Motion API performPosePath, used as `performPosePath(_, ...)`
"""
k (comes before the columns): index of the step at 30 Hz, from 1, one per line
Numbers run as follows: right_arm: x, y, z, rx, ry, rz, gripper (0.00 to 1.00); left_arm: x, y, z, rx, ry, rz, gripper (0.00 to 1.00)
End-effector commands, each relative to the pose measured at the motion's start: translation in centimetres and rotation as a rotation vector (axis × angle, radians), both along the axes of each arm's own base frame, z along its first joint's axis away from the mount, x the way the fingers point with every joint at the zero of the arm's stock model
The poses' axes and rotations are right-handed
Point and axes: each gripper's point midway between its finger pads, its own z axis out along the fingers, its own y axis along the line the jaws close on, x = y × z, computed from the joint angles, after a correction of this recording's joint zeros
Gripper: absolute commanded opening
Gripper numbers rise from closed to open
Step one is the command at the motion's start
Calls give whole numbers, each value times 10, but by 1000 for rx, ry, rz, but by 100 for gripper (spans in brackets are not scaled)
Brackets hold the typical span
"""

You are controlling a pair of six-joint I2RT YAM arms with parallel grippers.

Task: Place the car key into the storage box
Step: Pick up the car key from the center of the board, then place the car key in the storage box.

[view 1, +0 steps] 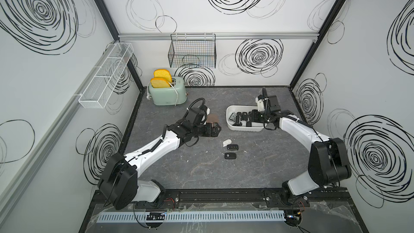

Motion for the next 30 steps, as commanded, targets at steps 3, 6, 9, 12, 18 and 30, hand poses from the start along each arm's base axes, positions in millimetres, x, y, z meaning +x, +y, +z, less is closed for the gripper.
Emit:
performPosePath(3, 25, -6, -16, -62, 29, -21, 31, 3, -7, 12, 33, -46, -69, 98)
performPosePath(6, 34, -5, -30, -79, 58, -24, 31, 3, -7, 11, 62, -60, -97, 98)
performPosePath(9, 40, -3, -44, -80, 87, -21, 32, 2, -6, 10, 82, -66, -113, 98)
performPosePath(12, 43, -2, -59, -87, 118, -24, 32, 0, -6, 9, 95, -67, -127, 98)
performPosePath(18, 46, 0, -81, -91, 167, -30, 33, -5, -6, 2, 127, -62, -153, 98)
performPosePath(30, 46, 2, -72, -91, 155, -37, 56, -13, -11, -8, 150, -49, -185, 98)
